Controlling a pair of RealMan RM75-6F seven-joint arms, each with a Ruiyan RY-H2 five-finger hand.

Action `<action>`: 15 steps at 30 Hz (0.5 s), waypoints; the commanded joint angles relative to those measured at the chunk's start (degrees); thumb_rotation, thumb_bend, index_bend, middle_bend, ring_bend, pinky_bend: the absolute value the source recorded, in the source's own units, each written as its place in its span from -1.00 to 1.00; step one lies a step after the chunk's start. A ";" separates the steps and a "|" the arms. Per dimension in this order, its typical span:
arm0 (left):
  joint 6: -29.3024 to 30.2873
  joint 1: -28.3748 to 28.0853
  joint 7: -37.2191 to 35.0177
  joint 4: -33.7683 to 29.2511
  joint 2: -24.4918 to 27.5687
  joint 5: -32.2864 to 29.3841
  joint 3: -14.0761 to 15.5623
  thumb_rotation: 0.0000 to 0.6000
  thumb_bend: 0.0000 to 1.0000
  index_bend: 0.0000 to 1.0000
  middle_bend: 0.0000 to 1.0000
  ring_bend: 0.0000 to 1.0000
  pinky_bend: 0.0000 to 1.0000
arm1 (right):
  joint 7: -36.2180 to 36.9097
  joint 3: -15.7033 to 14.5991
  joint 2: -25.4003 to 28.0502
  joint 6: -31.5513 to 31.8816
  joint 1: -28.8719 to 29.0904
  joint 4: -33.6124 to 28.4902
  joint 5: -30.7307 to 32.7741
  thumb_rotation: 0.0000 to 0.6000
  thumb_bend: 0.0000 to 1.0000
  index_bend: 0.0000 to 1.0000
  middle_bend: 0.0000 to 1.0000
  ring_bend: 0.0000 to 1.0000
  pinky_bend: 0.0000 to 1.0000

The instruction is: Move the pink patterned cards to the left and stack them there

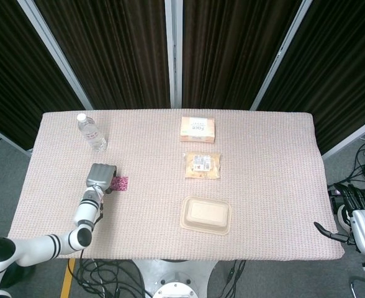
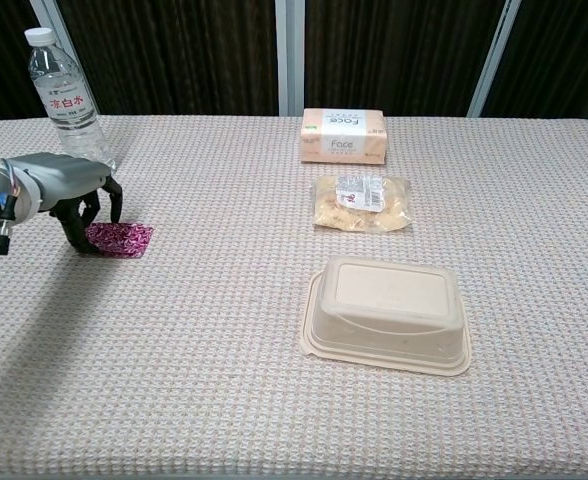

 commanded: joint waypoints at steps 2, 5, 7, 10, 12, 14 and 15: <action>0.18 -0.08 -0.07 -0.54 0.01 -0.37 -0.19 1.00 -0.48 -0.08 0.64 0.71 0.68 | 0.08 0.00 0.01 -0.09 0.01 0.06 0.14 -0.14 -0.82 -0.86 -0.81 -1.00 -0.90; 0.34 -0.19 0.18 -0.67 -0.03 -0.67 -0.18 1.00 -0.47 -0.08 0.64 0.71 0.68 | 0.17 -0.02 0.01 -0.07 -0.02 0.14 0.18 -0.14 -0.82 -0.86 -0.81 -1.00 -0.90; 0.20 -0.24 0.13 -0.94 0.07 -1.09 -0.30 1.00 -0.47 -0.08 0.64 0.71 0.68 | 0.23 -0.05 0.02 0.03 -0.07 0.21 0.14 -0.13 -0.82 -0.86 -0.81 -1.00 -0.90; 0.59 -0.30 0.41 -0.96 0.00 -1.09 -0.14 1.00 -0.47 -0.08 0.64 0.71 0.68 | 0.37 -0.04 0.05 0.08 -0.11 0.27 0.20 -0.14 -0.82 -0.86 -0.81 -1.00 -0.90; 0.77 -0.30 0.35 -1.07 -0.02 -1.06 -0.16 1.00 -0.47 -0.08 0.64 0.71 0.68 | 0.39 -0.08 0.05 0.08 -0.13 0.32 0.19 -0.15 -0.82 -0.86 -0.81 -1.00 -0.90; 0.90 -0.32 0.46 -1.16 0.00 -1.05 -0.10 1.00 -0.48 -0.08 0.64 0.71 0.68 | 0.44 -0.12 0.03 0.16 -0.19 0.36 0.16 -0.13 -0.82 -0.86 -0.81 -1.00 -0.90; 0.89 -0.33 0.53 -1.20 0.00 -1.09 -0.05 1.00 -0.48 -0.08 0.64 0.71 0.68 | 0.48 -0.13 0.03 0.21 -0.23 0.39 0.17 -0.13 -0.82 -0.86 -0.81 -1.00 -0.90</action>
